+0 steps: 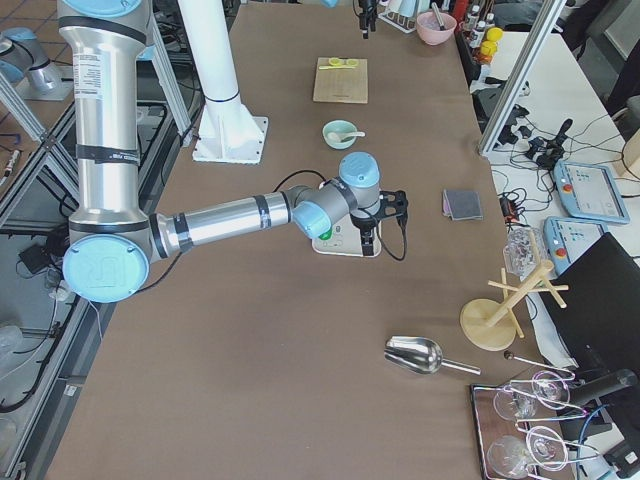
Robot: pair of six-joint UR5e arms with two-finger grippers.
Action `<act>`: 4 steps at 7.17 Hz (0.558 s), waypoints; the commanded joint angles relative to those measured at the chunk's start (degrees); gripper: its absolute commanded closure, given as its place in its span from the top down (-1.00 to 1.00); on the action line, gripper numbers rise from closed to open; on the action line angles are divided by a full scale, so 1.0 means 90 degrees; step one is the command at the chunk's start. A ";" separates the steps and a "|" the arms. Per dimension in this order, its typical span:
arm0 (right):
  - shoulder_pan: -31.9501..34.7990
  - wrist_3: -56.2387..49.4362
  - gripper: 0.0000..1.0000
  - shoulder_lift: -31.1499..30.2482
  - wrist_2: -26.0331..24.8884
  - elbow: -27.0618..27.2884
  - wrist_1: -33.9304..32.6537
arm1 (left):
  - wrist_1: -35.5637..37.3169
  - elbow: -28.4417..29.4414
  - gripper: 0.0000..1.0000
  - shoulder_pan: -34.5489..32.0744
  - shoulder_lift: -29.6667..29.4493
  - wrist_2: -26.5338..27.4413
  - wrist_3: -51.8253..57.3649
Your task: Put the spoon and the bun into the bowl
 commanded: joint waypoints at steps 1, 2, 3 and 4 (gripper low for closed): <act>0.0987 -0.1709 1.00 -0.0176 0.0472 -0.0677 0.0030 | 0.0001 0.0638 0.96 -0.1319 0.0387 -0.0392 0.1517; 0.1232 -0.2025 1.00 -0.0186 0.0532 -0.0738 -0.0019 | -0.0019 0.0669 0.96 -0.1536 0.0505 -0.0363 0.1549; 0.1322 -0.2038 1.00 -0.0205 0.0542 -0.0739 0.0010 | -0.0029 0.0756 0.96 -0.1789 0.0573 -0.0402 0.1559; 0.1323 -0.2038 1.00 -0.0205 0.0533 -0.0739 0.0030 | -0.0067 0.0776 0.96 -0.2014 0.0700 -0.0441 0.1559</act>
